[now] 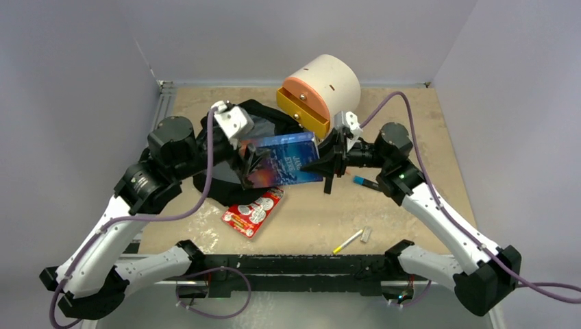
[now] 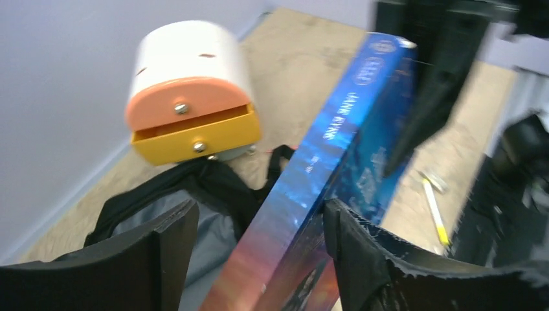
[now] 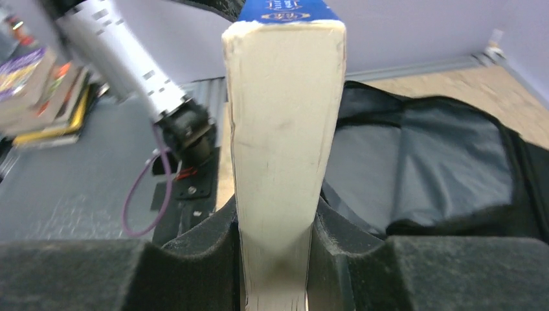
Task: Pack the student bag
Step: Pick up the book from the center of the board, then place the book in the student bag.
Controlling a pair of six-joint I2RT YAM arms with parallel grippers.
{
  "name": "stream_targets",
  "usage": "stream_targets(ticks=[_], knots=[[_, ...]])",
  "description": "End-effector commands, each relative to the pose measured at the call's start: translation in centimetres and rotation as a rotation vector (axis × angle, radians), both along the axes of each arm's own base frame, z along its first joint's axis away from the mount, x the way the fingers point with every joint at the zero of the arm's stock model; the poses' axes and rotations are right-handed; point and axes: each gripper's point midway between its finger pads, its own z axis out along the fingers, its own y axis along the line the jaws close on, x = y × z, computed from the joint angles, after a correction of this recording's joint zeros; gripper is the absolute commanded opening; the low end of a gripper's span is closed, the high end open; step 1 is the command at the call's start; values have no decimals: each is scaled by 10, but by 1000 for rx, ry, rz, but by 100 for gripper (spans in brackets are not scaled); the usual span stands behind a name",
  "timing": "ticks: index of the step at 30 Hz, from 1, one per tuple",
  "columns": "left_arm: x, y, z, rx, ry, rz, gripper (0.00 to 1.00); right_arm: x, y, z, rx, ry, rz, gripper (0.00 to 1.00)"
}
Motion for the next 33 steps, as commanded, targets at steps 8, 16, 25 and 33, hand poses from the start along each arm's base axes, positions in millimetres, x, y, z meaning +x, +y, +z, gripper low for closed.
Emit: stream_targets(ticks=[8, 16, 25, 33], knots=[[117, 40, -48, -128, 320, 608, 79, 39, -66, 60, 189, 20, -631, 0], [157, 115, -140, -411, 826, 818, 79, 39, -79, 47, 176, 67, -700, 0], [157, 103, -202, -614, 1151, 820, 77, 44, -81, 49, 218, 93, -730, 0], [154, 110, -231, -749, 1302, 1008, 75, 56, -80, 46, 216, 141, -768, 0]])
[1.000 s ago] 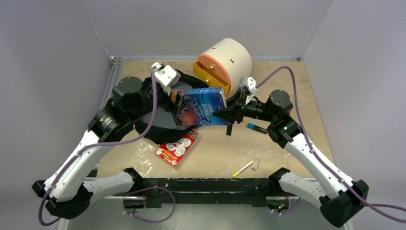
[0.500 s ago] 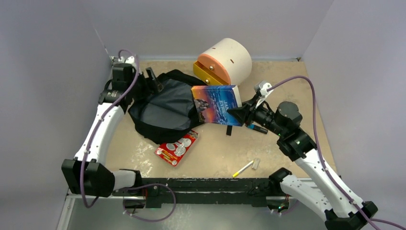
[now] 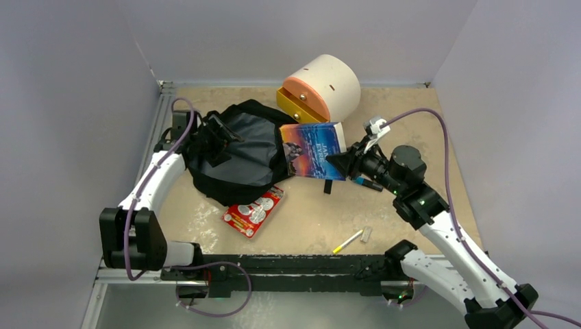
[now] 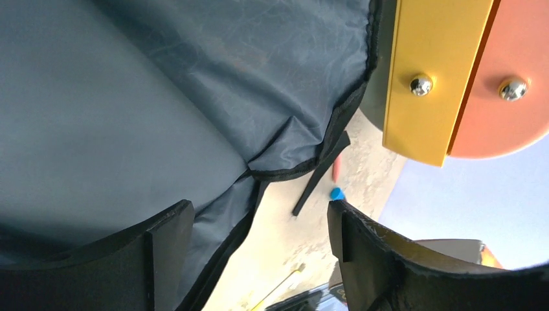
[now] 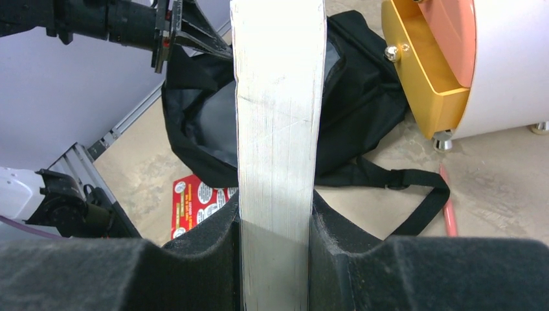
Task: Pack the student bag
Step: Place the book in the student bag.
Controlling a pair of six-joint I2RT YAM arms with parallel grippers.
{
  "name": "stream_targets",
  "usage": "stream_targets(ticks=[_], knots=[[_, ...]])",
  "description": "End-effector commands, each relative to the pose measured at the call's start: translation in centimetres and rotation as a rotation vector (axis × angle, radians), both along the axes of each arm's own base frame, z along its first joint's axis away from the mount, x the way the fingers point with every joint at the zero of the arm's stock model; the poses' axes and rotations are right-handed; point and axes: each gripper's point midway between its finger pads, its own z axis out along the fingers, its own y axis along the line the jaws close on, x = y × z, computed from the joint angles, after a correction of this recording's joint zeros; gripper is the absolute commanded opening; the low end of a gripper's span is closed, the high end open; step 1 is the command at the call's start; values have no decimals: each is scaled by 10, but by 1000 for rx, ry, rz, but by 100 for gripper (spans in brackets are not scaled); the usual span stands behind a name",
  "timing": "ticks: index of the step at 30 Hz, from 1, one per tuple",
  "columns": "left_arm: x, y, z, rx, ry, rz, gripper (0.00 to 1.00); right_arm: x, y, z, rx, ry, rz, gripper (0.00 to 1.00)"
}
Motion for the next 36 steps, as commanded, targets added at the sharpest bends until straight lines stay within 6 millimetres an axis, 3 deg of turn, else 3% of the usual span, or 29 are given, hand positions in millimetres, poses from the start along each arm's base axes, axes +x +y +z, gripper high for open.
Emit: stream_targets(ticks=[1, 21, 28, 36], knots=[[9, 1, 0, -85, 29, 128, 74, 4, 0, 87, 193, -213, -29, 0], [48, 6, -74, -86, 70, 209, 67, 11, -6, 79, 224, -138, -92, 0], [66, 8, -83, -89, 13, 221, 65, 9, -2, 78, 229, -128, -71, 0], [83, 3, -63, -85, -98, 162, 19, 3, 0, 85, 256, -144, -41, 0]])
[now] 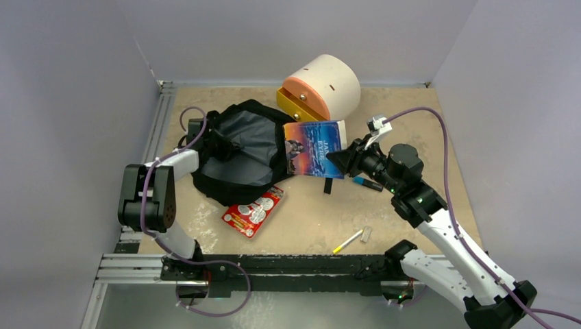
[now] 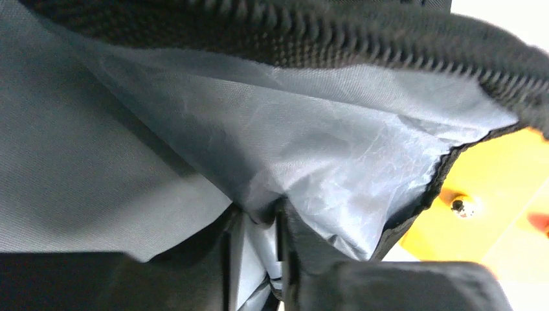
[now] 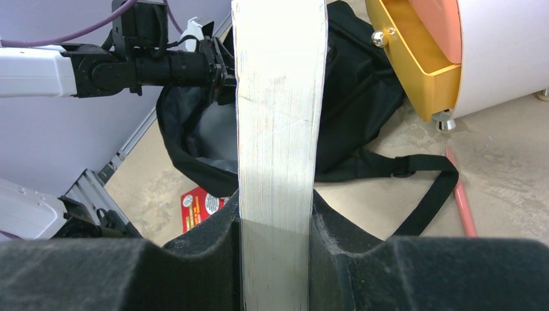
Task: Pack the student bag
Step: Place the book in the student bag.
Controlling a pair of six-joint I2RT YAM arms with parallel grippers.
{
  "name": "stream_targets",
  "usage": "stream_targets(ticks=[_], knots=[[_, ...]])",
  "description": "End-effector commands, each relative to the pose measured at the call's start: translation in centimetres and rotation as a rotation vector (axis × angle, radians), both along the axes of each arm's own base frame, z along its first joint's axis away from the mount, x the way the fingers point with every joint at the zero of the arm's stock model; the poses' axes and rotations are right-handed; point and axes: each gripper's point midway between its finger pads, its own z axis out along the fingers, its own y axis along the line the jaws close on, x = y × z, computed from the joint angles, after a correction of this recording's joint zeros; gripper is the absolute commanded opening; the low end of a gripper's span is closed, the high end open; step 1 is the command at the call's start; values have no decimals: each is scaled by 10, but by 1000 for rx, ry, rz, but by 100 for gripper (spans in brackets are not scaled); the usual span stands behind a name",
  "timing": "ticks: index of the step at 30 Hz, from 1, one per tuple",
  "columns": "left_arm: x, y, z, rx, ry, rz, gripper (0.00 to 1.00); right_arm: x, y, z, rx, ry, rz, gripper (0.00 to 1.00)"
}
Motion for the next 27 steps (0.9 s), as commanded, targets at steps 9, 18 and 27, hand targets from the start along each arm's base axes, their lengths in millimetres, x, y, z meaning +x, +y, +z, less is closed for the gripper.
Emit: stream_targets(ticks=[9, 18, 27], knots=[[24, 2, 84, 56, -221, -44, 0, 6, 20, 92, 128, -269, 83, 0], [6, 6, 126, 56, -194, -10, 0, 0, 47, 116, 167, -380, 223, 0], [8, 7, 145, 43, -156, 20, 0, 21, 68, 123, 89, -405, 202, 0]])
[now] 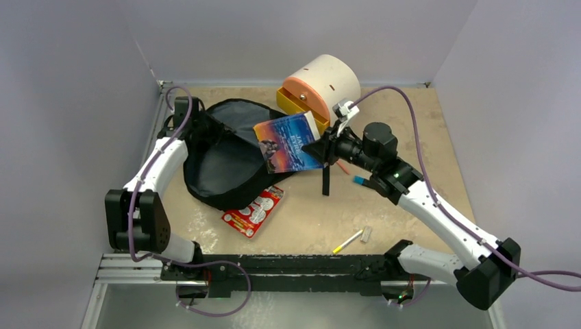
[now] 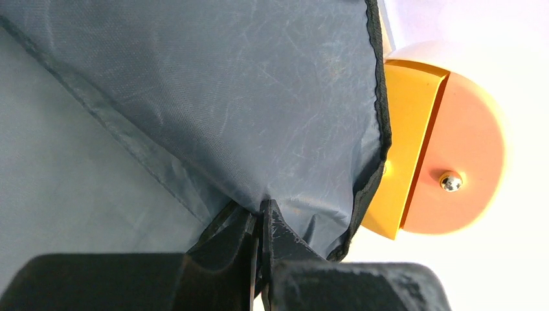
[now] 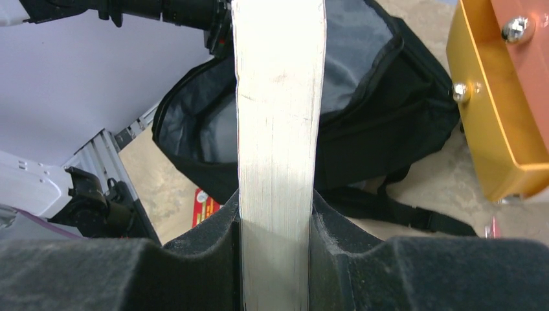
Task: Pack the student bag
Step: Place the book in the student bag.
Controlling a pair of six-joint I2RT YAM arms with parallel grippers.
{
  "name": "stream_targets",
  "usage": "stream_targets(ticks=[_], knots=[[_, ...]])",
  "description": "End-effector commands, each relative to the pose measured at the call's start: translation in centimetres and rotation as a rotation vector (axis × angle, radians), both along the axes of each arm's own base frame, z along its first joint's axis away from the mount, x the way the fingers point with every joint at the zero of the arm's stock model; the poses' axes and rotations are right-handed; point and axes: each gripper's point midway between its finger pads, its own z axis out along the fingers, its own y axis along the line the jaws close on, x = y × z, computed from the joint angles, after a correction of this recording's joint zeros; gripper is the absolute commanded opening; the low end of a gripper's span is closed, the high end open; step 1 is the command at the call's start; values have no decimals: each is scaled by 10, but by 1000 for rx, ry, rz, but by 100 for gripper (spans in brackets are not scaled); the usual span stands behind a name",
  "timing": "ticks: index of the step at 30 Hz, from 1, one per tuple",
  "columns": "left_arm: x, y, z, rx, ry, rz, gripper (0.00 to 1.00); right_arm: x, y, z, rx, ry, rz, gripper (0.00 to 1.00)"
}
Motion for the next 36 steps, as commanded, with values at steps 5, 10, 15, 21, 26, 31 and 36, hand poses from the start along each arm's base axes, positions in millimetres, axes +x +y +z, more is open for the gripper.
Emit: stream_targets(ticks=[5, 10, 15, 21, 26, 31, 36], knots=[[11, -6, 41, -41, -72, 6, 0, 26, 9, 109, 164, -305, -60, 0], [11, -8, 46, -43, -76, -1, 0, 31, 12, 102, 145, -294, -61, 0], [14, -7, 52, -38, -87, 3, 0, 37, 7, 102, 103, -325, -89, 0], [18, -7, 55, -38, -76, 5, 0, 30, 35, 123, 12, -429, -70, 0], [20, -6, 58, -31, -68, 7, 0, 9, 72, 133, -25, -539, -23, 0], [23, -6, 64, -24, -41, 1, 0, -20, 83, 145, 35, -703, 22, 0], [24, -12, 66, -51, -25, -16, 0, -23, 86, 136, 14, -852, 9, 0]])
